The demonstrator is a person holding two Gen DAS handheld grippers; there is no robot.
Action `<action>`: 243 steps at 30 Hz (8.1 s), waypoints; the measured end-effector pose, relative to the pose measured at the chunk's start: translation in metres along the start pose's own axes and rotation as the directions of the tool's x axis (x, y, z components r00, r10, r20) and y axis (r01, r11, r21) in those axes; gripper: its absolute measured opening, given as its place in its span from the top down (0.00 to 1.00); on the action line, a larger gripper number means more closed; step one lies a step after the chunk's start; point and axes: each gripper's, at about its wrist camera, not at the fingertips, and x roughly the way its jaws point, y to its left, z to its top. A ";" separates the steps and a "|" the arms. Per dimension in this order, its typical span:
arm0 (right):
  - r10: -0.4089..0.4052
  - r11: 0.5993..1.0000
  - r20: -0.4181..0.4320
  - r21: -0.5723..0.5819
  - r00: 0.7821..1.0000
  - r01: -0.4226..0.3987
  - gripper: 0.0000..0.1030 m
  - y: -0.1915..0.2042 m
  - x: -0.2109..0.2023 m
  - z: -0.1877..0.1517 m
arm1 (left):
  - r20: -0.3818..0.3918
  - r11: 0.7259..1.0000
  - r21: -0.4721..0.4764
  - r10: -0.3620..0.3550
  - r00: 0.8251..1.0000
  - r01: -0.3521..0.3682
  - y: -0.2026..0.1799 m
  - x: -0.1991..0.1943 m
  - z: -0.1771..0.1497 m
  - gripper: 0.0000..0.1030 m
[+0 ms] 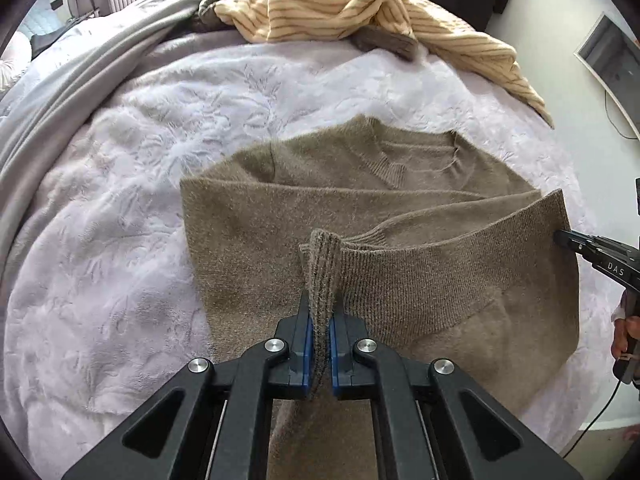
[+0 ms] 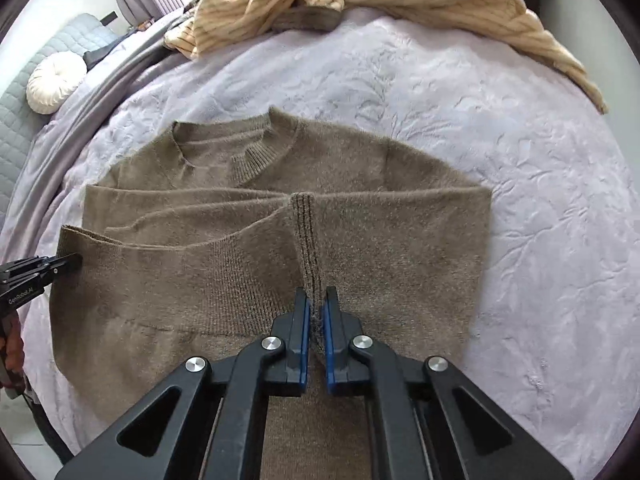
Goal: Fold small clothes
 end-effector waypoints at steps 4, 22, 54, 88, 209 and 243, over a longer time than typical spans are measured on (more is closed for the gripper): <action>-0.035 0.998 0.091 -0.048 0.995 0.040 0.94 0.006 -0.034 0.015 | 0.076 1.000 0.026 -0.001 0.997 -0.001 -0.007 -0.031 0.019 0.93; 0.002 0.990 -0.031 0.139 1.000 0.003 0.94 -0.042 0.098 0.079 | 0.033 0.986 -0.032 0.166 0.986 -0.164 0.013 0.101 0.077 0.92; 0.179 0.892 -0.121 0.439 0.976 -0.109 0.81 -0.058 0.010 -0.106 | -0.168 0.944 -0.152 0.268 0.948 -0.294 0.044 0.021 -0.085 0.25; 0.253 0.833 0.040 0.500 0.967 -0.238 0.83 -0.043 0.032 -0.022 | 0.014 0.991 -0.132 0.020 1.000 -0.018 0.003 0.054 0.044 0.65; 0.764 0.425 0.124 0.643 0.633 -0.638 0.89 0.164 0.097 -0.086 | -0.148 0.902 -0.285 -0.377 0.914 0.326 0.051 0.084 0.009 0.55; 0.277 0.945 -0.092 0.208 0.956 -0.254 0.86 0.080 0.085 -0.028 | -0.113 0.963 -0.247 -0.139 0.984 0.108 0.034 0.079 0.008 0.79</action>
